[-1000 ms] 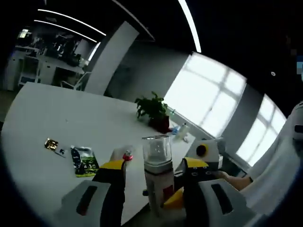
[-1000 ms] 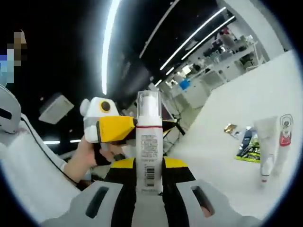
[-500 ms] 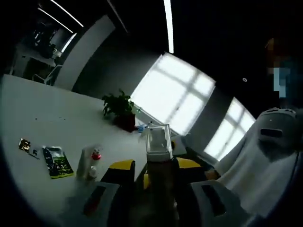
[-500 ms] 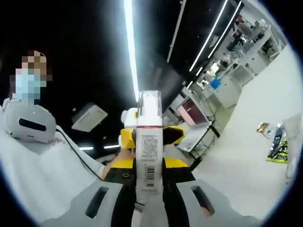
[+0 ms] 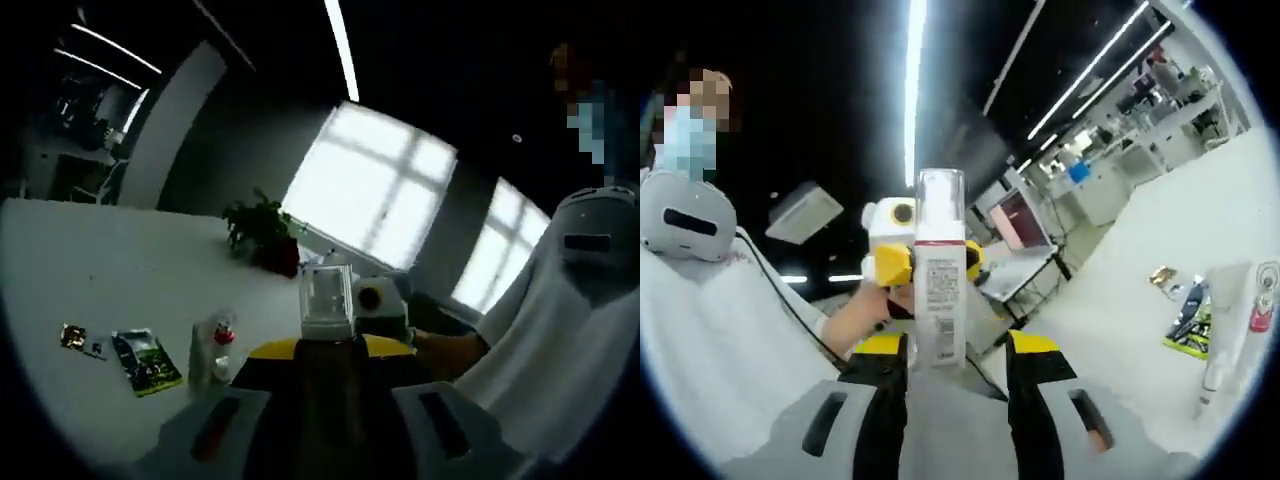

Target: Arrange the skincare products in the storage area until every visible bottle or jar stands upright without overlapping.

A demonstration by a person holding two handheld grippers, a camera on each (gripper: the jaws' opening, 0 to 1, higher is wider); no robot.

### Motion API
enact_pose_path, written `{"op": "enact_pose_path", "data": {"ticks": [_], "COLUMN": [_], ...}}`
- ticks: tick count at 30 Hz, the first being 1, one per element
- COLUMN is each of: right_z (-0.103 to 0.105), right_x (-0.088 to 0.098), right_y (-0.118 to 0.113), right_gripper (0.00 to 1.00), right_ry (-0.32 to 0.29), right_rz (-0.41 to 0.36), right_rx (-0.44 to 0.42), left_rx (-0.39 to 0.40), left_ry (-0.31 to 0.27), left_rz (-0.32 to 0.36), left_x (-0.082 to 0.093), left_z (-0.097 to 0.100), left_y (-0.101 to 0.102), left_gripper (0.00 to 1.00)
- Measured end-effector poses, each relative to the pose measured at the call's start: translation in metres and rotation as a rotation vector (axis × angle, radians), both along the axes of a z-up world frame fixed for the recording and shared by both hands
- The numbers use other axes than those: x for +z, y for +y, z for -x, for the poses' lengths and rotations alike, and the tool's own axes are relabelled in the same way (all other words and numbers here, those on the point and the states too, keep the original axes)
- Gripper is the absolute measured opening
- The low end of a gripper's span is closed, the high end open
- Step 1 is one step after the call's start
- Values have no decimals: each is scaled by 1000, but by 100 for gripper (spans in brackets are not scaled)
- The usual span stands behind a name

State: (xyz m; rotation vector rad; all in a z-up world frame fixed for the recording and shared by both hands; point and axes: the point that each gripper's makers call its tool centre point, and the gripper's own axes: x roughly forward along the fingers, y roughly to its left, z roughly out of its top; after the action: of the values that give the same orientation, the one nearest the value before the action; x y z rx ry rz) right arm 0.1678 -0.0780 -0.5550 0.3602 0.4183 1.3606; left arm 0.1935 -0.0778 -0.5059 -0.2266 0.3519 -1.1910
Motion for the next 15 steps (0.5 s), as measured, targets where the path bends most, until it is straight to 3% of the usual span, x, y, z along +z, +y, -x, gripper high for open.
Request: {"op": "enact_pose_path", "data": {"ticks": [3, 5, 10, 15], "right_z": [-2, -7, -13, -5], "right_x": [8, 18, 35, 39], "right_y": [-10, -19, -25, -19], "right_gripper": [41, 42, 42, 37], "right_ry": [-23, -67, -161, -177], "right_rz": [5, 17, 67, 61], "right_rx": [-1, -9, 11, 81], "left_rx": [-34, -60, -118, -156], "left_ry": [-114, -154, -167, -183], "left_rz": [-101, -145, -156, -159], "left_x": [-12, -20, -32, -34], "left_z": [5, 9, 22, 26], "left_y": [-2, -6, -21, -29], "left_gripper": [20, 20, 20, 20]}}
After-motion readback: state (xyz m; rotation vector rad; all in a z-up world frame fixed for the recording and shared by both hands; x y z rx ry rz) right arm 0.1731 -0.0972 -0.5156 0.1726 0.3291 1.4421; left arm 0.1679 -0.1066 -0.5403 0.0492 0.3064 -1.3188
